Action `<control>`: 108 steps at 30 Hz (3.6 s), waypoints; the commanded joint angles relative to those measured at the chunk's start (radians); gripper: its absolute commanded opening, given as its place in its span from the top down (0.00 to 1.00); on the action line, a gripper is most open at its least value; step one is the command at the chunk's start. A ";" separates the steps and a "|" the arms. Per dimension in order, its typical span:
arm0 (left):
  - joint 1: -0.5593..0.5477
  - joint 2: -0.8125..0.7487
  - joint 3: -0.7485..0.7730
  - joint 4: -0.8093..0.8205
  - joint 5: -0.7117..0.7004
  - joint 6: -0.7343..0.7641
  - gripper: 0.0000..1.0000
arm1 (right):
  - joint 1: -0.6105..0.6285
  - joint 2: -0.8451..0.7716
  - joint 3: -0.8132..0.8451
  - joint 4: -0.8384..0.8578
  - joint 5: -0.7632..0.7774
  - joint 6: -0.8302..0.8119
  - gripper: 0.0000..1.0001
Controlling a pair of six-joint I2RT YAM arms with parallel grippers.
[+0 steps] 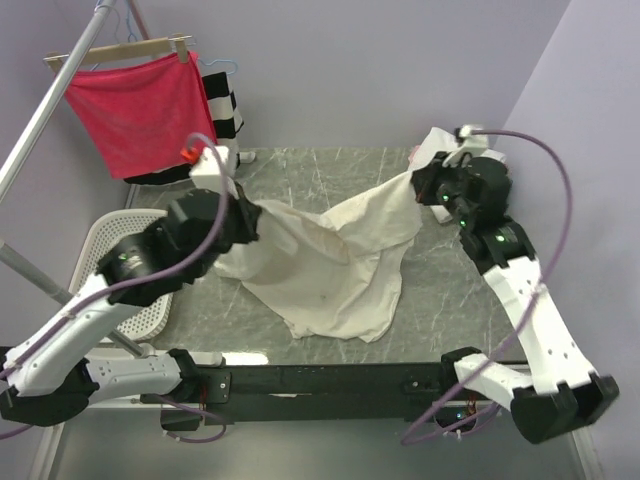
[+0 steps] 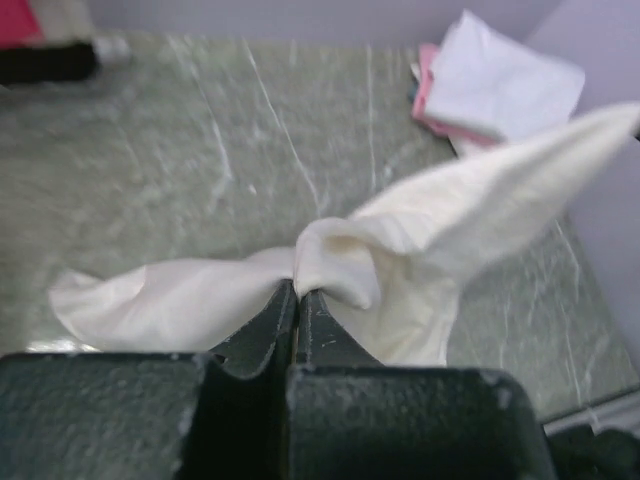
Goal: Fold and stack the t-shirts
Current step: Flatten the tshirt out
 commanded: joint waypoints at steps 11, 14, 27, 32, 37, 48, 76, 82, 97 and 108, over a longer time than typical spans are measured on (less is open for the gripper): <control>0.265 0.079 0.203 0.078 -0.124 0.277 0.95 | -0.019 0.089 0.414 -0.049 0.138 -0.082 1.00; 0.420 0.140 0.191 0.107 -0.031 0.279 0.98 | -0.036 0.177 0.470 -0.059 0.112 -0.084 1.00; 0.751 0.528 0.522 0.132 0.337 0.326 0.99 | -0.117 0.524 0.822 -0.109 0.012 -0.092 1.00; 0.784 0.574 0.550 0.209 0.357 0.334 0.99 | -0.125 0.576 0.840 -0.046 -0.003 -0.086 1.00; 0.849 0.759 0.913 0.114 0.471 0.346 0.99 | -0.140 0.757 1.199 -0.161 -0.046 -0.061 1.00; 0.856 0.473 0.503 0.379 0.620 0.332 0.99 | -0.153 0.572 0.878 0.022 -0.173 -0.073 1.00; 0.853 0.408 0.322 0.066 0.750 0.266 0.99 | -0.073 0.339 0.442 -0.057 -0.046 -0.066 1.00; 0.856 0.798 0.678 0.144 0.741 0.257 0.99 | -0.117 0.890 1.059 -0.175 -0.072 -0.050 1.00; 0.858 0.650 0.820 0.575 0.780 0.364 0.99 | -0.117 0.708 1.111 0.113 -0.101 -0.110 1.00; 0.791 0.024 -0.264 0.827 0.672 0.250 0.99 | -0.071 0.258 0.093 0.280 -0.035 -0.043 1.00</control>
